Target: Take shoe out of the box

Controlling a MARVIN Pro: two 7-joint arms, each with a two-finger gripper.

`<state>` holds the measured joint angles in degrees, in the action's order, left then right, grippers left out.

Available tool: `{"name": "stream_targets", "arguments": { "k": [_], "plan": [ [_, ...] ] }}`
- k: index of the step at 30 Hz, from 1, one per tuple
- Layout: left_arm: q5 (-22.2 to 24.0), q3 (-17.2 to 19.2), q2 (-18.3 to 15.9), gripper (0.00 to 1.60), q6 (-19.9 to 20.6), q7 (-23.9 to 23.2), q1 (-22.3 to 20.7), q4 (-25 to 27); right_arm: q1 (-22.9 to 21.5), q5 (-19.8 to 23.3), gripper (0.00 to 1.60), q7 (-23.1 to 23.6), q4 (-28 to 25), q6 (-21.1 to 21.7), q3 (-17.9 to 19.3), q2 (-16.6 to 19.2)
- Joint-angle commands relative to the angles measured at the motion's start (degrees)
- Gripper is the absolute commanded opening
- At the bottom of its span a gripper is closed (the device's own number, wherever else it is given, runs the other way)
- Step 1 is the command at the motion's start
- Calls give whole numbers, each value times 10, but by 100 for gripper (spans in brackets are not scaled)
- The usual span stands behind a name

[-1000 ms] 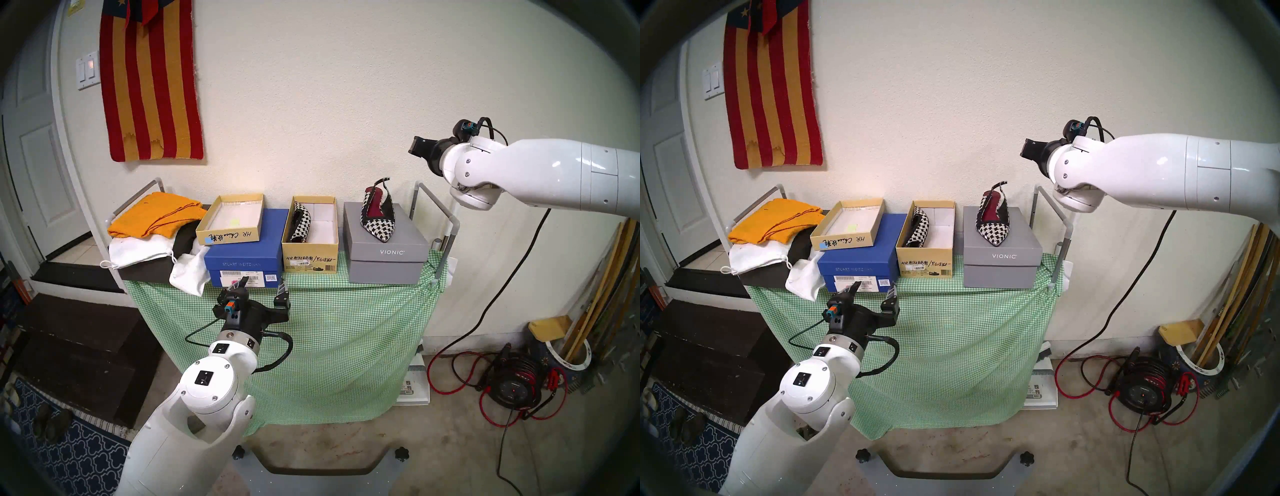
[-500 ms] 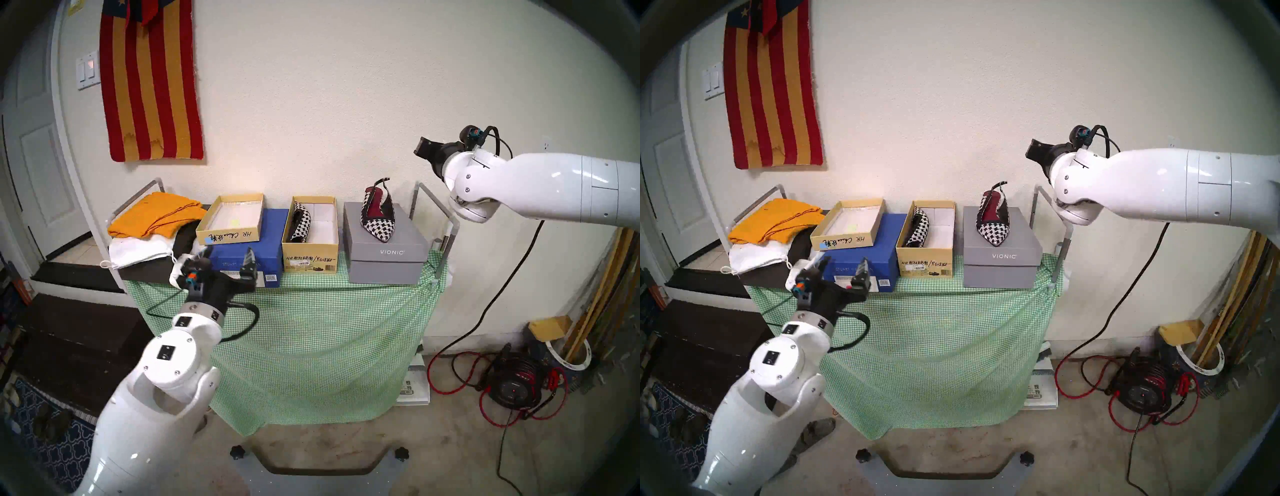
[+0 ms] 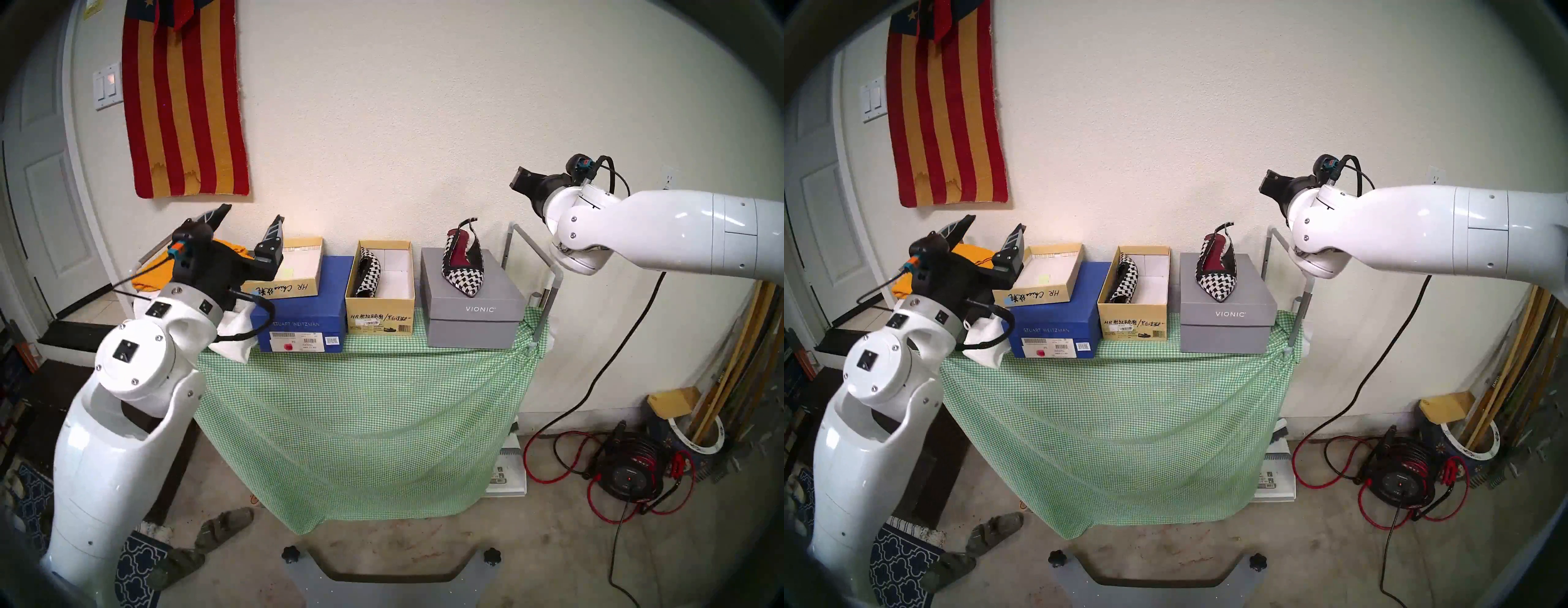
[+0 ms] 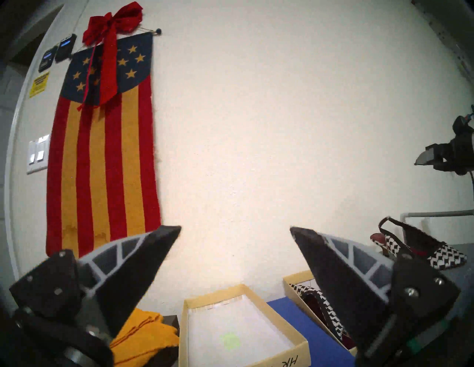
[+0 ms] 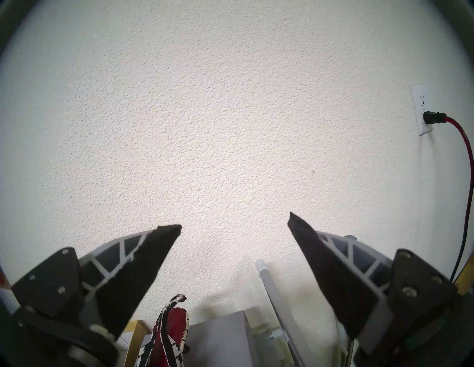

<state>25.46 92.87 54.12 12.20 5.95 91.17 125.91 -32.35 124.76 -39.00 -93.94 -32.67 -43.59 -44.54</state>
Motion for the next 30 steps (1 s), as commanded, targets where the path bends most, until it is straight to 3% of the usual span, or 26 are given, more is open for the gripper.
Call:
{"name": "stream_targets", "arguments": {
  "k": [1,9,18,24,25,30],
  "plan": [
    [24,1,-33,160,44,-30,-63,-13,-1,-1,160,0,0,-2,2,0],
    [43,-21,-36,160,86,-54,-116,-42,0,-5,160,-4,0,-3,3,0],
    [56,-87,-30,160,137,-81,-176,-73,0,-9,160,-8,-1,-4,4,1],
    [68,-126,-13,160,167,-96,-219,-94,1,-11,160,-11,-2,-4,4,1],
    [72,-138,-7,160,177,-100,-244,-104,1,-12,160,-12,-2,-4,5,1],
    [81,-160,16,160,198,-109,-264,-120,1,-14,160,-15,-3,-5,5,2]
  ]
}}
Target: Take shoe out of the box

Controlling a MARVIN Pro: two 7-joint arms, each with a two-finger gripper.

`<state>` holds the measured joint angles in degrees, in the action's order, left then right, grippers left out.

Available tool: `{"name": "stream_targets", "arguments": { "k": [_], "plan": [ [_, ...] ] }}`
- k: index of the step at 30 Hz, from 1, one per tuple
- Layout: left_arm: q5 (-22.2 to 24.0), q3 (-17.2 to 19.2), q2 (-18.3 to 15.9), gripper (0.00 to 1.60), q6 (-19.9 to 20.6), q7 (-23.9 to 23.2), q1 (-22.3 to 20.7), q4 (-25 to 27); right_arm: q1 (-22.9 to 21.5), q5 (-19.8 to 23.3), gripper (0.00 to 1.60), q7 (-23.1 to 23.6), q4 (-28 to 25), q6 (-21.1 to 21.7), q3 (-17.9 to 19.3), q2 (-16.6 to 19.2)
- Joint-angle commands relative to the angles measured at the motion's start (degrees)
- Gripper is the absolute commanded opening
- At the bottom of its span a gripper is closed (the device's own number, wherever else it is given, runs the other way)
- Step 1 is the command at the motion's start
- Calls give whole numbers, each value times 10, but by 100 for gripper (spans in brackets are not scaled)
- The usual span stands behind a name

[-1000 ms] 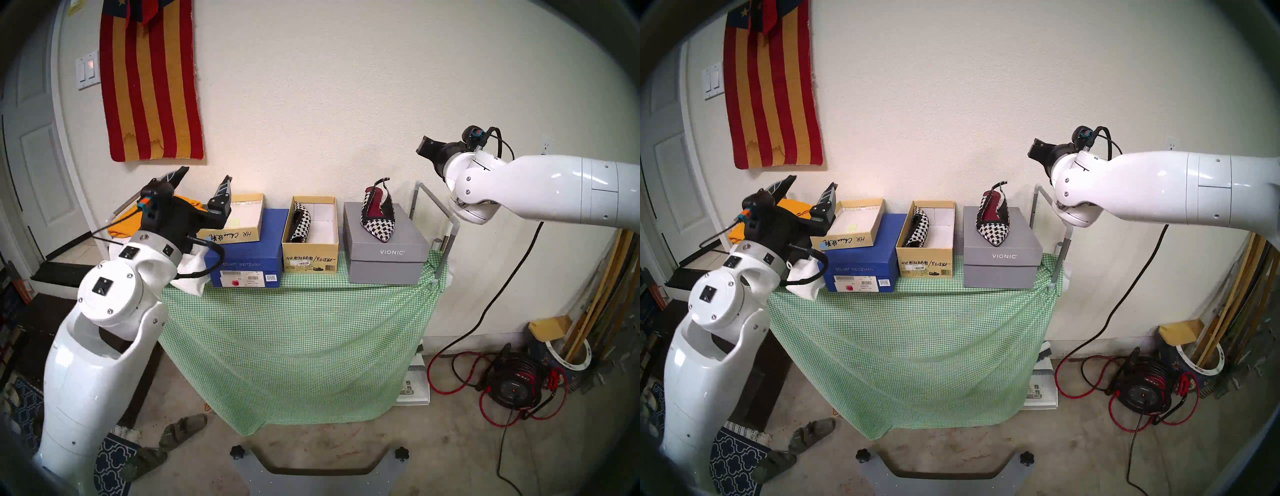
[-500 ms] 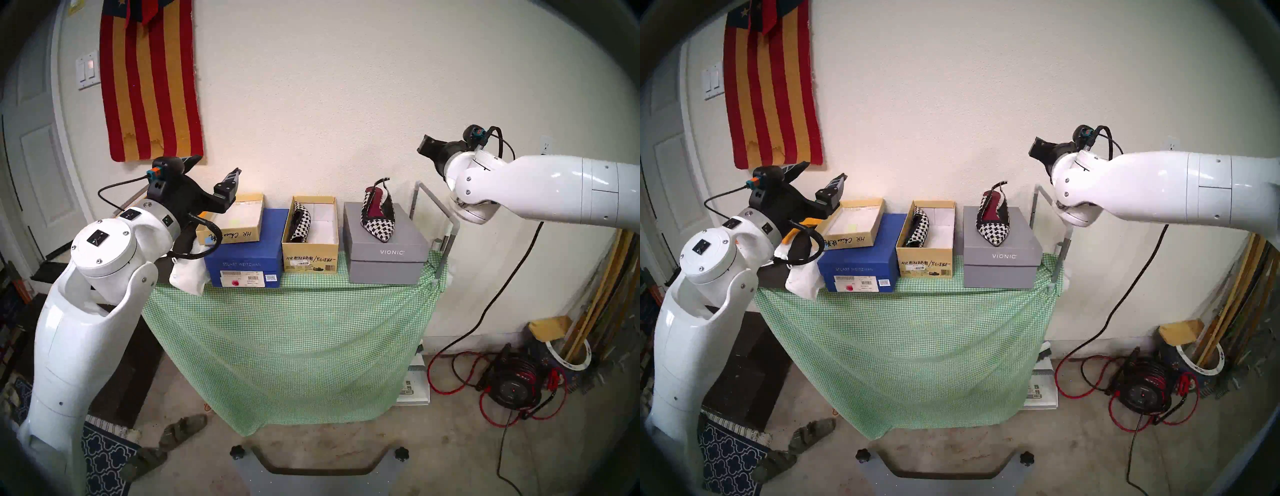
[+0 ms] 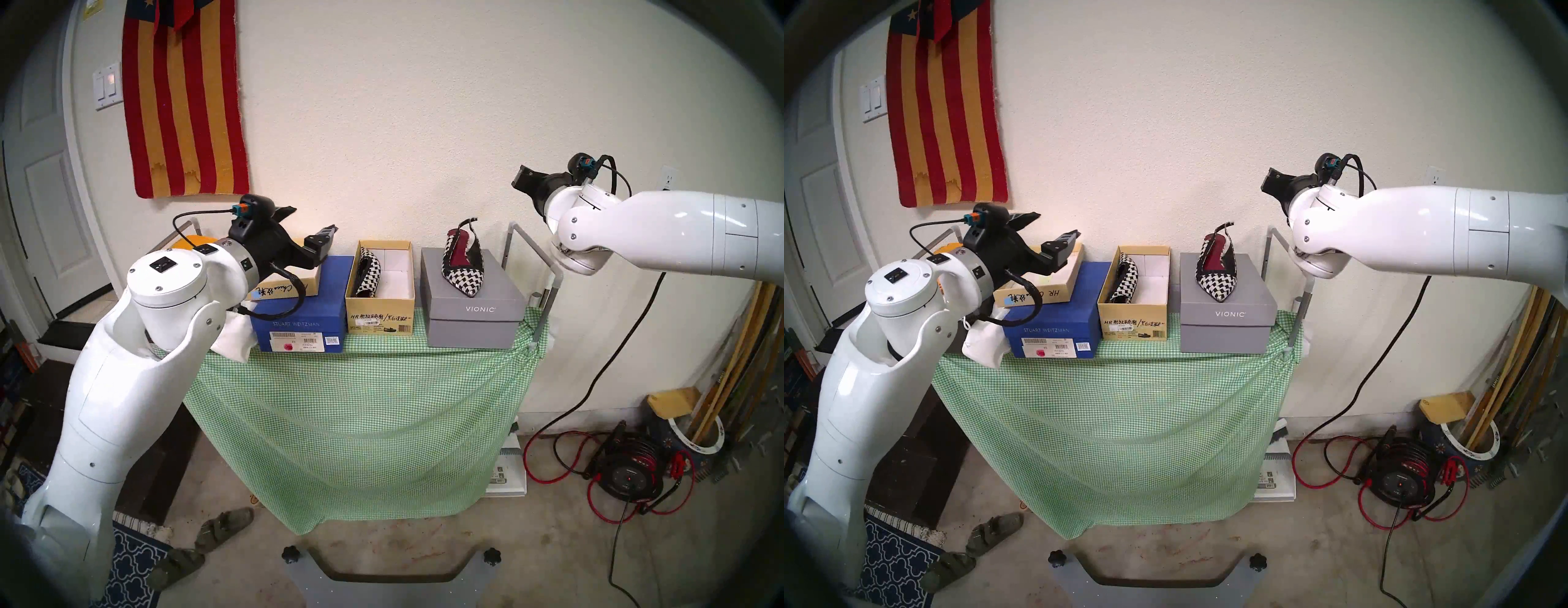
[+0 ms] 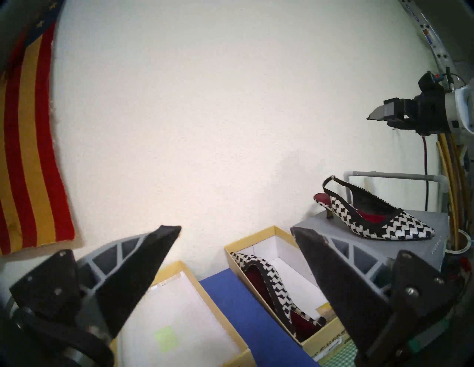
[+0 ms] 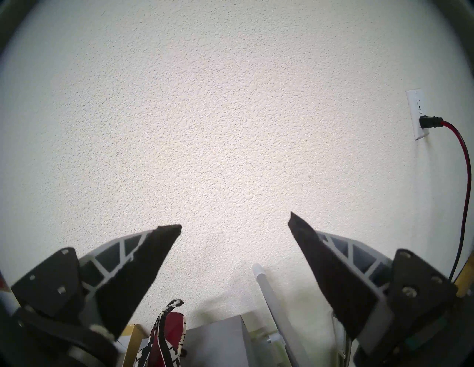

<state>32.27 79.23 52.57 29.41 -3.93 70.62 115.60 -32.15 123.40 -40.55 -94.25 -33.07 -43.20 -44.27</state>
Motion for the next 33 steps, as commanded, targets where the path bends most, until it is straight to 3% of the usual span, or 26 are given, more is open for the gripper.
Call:
{"name": "stream_targets", "arguments": {
  "k": [1,13,17,33],
  "plan": [
    [15,-29,38,160,31,-12,-67,-22,-1,-1,160,0,0,-1,1,-1],
    [29,-84,99,160,85,-24,-152,-95,1,-6,160,-5,-2,-2,3,0],
    [30,-87,118,160,96,-25,-162,-112,1,-7,160,-6,-2,-3,4,0],
    [33,-101,206,160,185,-30,-275,-239,4,-13,160,-10,-3,-5,8,1]
  ]
}}
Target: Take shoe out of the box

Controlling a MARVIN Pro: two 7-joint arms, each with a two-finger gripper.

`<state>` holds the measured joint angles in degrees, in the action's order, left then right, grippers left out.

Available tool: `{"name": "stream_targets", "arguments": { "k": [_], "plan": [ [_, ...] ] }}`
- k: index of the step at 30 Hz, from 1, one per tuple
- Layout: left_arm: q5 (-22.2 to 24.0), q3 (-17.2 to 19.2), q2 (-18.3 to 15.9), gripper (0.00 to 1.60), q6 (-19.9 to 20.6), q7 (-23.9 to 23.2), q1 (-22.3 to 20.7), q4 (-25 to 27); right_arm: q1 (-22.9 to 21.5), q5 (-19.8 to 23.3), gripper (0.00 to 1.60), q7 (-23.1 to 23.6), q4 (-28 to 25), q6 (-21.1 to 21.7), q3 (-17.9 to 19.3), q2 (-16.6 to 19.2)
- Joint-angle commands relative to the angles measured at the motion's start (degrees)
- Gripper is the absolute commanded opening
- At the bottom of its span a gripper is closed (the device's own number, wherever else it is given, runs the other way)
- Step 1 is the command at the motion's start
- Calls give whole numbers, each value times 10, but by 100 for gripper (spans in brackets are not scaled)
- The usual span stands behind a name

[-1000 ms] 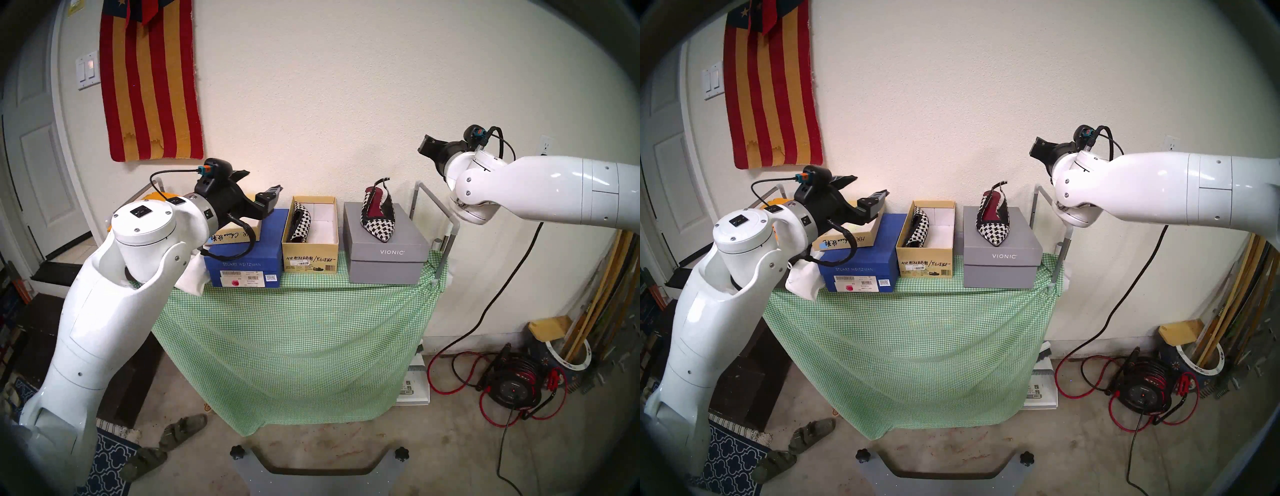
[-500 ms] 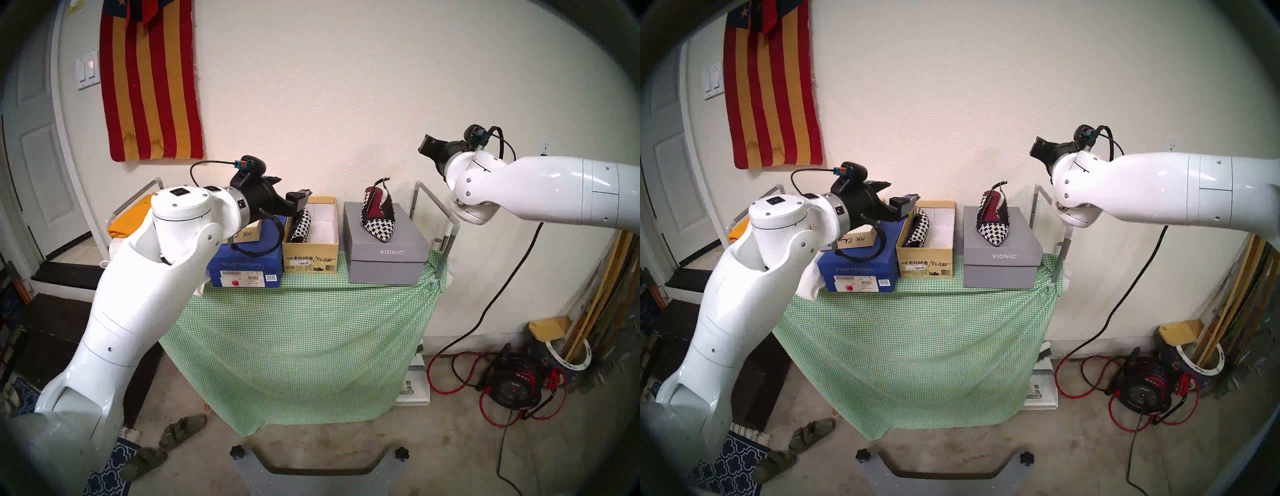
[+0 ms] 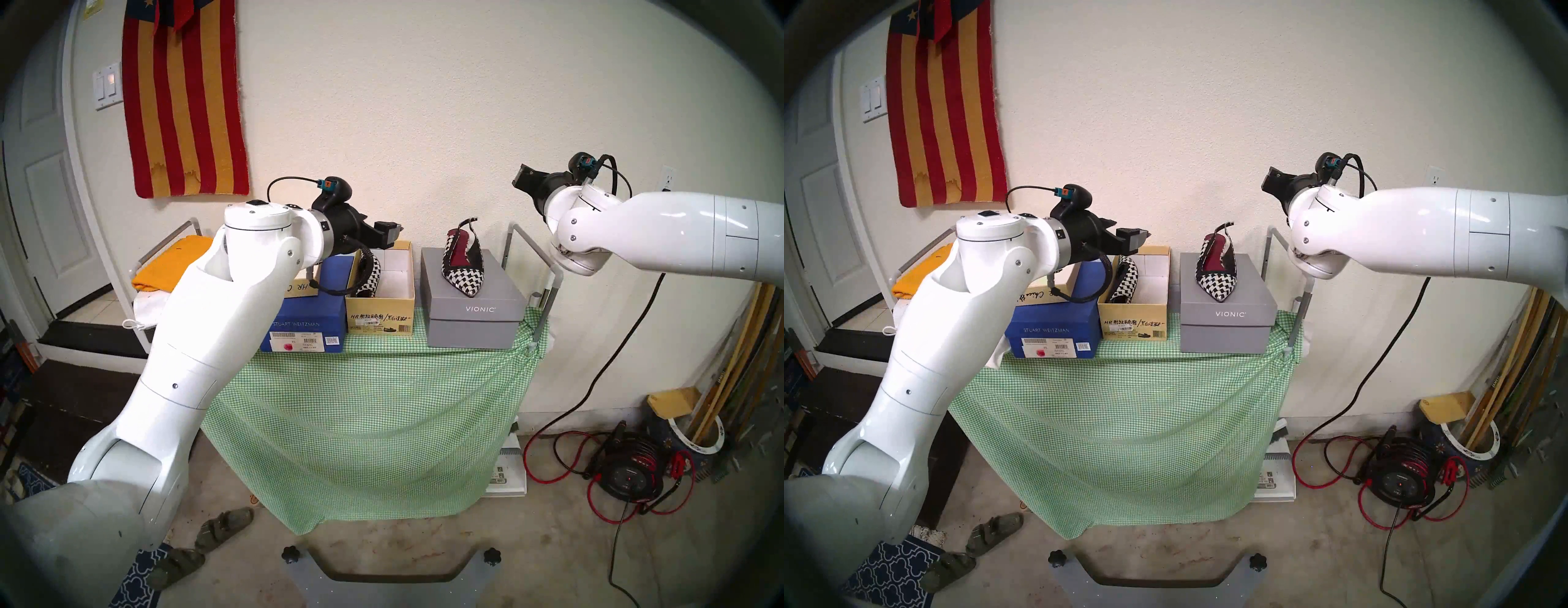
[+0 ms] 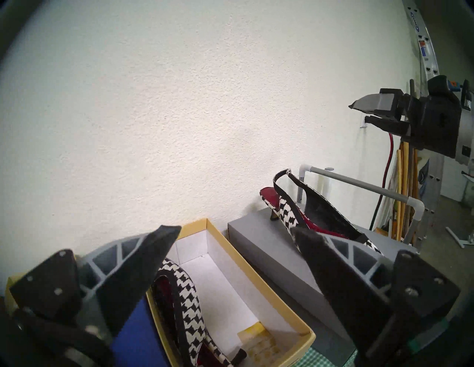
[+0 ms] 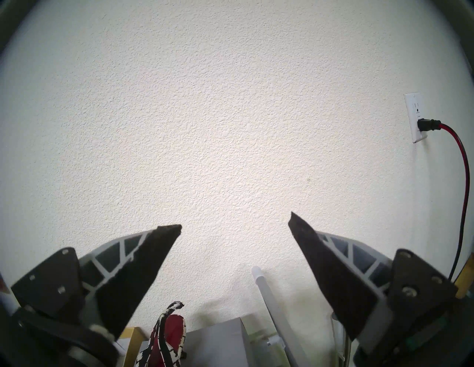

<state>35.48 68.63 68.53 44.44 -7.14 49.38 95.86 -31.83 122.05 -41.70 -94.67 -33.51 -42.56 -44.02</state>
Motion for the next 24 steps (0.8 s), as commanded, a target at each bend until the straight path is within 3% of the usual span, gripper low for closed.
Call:
{"name": "stream_targets", "arguments": {
  "k": [1,2,5,13,24],
  "plan": [
    [1,5,47,160,34,2,-63,-42,1,0,160,2,1,-1,1,-1],
    [7,3,50,160,48,0,-87,-61,1,0,160,2,1,-1,2,-1],
    [7,17,64,160,57,4,-87,-74,1,-1,160,2,1,-1,2,-1],
    [5,20,102,160,104,26,-143,-131,2,-4,160,1,0,-2,3,0],
    [4,-12,139,160,106,63,-209,-259,4,-7,160,1,0,-3,4,2]
  ]
}}
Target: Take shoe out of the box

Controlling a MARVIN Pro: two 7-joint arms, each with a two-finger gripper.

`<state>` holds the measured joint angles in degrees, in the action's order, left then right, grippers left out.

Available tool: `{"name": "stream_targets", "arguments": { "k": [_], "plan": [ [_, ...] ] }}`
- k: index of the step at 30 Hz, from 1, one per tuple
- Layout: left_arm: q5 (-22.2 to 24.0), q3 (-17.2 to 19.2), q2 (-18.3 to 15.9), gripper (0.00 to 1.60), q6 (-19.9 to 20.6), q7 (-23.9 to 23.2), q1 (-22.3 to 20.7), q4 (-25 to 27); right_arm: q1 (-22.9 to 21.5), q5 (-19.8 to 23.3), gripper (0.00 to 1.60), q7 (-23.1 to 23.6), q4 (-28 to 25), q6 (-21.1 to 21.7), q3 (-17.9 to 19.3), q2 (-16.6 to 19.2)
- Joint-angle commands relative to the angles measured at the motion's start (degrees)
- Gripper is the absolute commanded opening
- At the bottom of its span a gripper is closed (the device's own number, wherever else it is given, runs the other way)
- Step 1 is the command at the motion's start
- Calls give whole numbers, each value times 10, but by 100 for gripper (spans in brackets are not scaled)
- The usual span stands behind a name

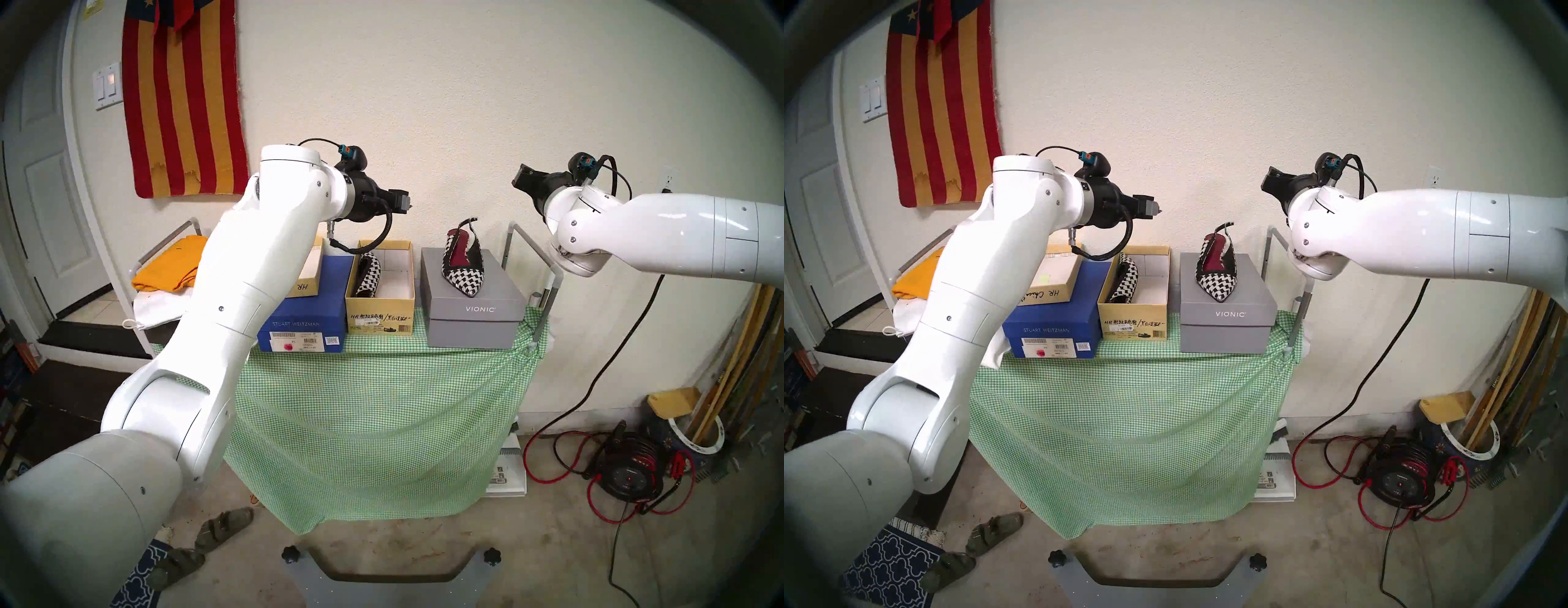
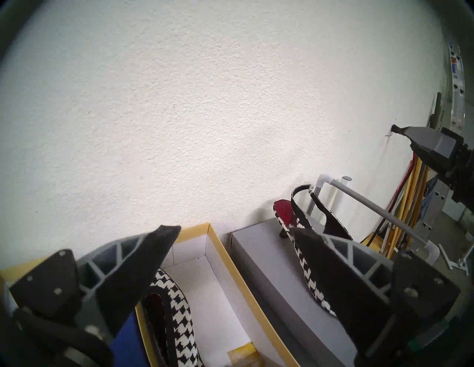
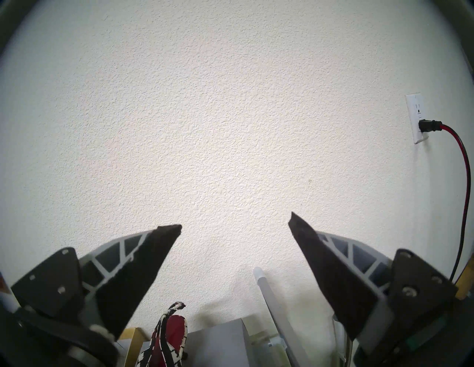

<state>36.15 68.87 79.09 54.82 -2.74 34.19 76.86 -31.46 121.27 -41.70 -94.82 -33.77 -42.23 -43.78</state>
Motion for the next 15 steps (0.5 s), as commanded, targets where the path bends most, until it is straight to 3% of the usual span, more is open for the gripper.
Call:
{"name": "stream_targets", "arguments": {
  "k": [1,2,10,11,12,15],
  "plan": [
    [-3,-15,31,160,2,24,-53,-60,0,0,160,1,1,0,1,-1],
    [-4,-19,37,160,2,27,-65,-87,0,0,160,1,1,0,1,-1],
    [-1,-26,52,160,2,57,-115,-168,2,-2,160,1,1,-1,3,0],
    [-2,-19,54,160,2,60,-106,-163,2,-3,160,1,1,-1,3,0],
    [1,-24,55,160,2,63,-129,-185,2,-3,160,1,1,-1,3,0],
    [1,-29,64,160,2,74,-144,-210,3,-4,160,1,1,-1,4,1]
  ]
}}
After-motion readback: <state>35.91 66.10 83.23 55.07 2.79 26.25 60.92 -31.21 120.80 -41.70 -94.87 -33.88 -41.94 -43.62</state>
